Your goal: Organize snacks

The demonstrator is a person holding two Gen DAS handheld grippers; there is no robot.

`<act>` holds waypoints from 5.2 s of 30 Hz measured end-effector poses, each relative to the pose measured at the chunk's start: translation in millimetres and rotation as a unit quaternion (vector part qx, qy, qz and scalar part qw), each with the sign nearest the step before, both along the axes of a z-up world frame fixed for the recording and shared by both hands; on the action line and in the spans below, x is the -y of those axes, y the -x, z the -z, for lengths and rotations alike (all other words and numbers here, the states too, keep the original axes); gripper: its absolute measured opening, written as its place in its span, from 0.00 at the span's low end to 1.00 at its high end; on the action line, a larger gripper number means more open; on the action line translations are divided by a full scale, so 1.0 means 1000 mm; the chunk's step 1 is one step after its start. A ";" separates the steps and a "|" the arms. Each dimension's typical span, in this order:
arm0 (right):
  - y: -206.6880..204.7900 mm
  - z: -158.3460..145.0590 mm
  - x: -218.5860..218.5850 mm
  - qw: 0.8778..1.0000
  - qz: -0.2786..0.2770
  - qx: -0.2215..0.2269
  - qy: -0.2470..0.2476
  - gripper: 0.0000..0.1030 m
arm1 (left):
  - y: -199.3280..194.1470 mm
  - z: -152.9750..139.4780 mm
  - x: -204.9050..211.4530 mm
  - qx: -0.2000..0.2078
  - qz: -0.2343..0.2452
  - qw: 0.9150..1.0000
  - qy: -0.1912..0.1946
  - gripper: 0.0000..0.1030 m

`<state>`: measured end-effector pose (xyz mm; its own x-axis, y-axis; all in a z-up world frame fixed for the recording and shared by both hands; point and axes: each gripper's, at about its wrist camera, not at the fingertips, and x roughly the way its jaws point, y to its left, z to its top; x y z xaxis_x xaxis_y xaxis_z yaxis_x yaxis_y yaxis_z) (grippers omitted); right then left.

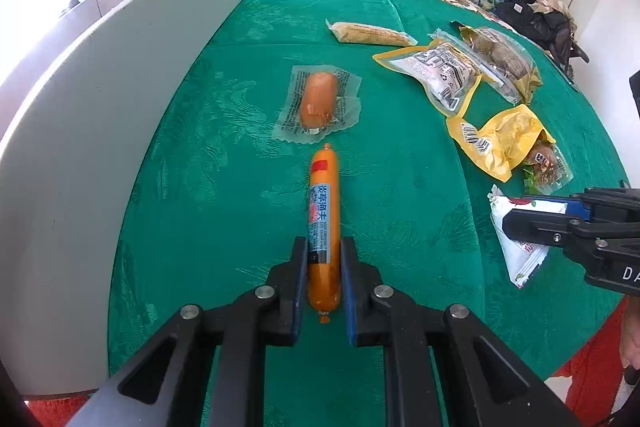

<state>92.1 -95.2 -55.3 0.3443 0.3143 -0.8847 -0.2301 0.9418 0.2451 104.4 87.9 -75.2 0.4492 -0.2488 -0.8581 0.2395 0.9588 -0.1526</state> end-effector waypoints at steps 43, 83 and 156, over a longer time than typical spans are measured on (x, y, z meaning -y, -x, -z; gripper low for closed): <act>-0.025 -0.132 -0.051 0.993 -0.067 0.055 -0.083 0.36 | 0.005 -0.145 -0.167 0.061 -0.160 0.947 0.271 0.14; 0.016 0.021 0.239 0.948 0.267 0.121 0.122 0.91 | -0.082 0.015 0.114 0.041 0.058 0.995 -0.063 1.00; 0.018 0.024 0.240 0.948 0.267 0.119 0.123 0.95 | -0.148 0.020 0.141 0.071 0.071 0.994 -0.052 1.00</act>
<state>74.5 -335.5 -79.5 0.5960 -0.1676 -0.7853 0.2748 0.9615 0.0033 252.7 -53.5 -95.4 0.5347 -0.2316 -0.8127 0.3852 0.9228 -0.0095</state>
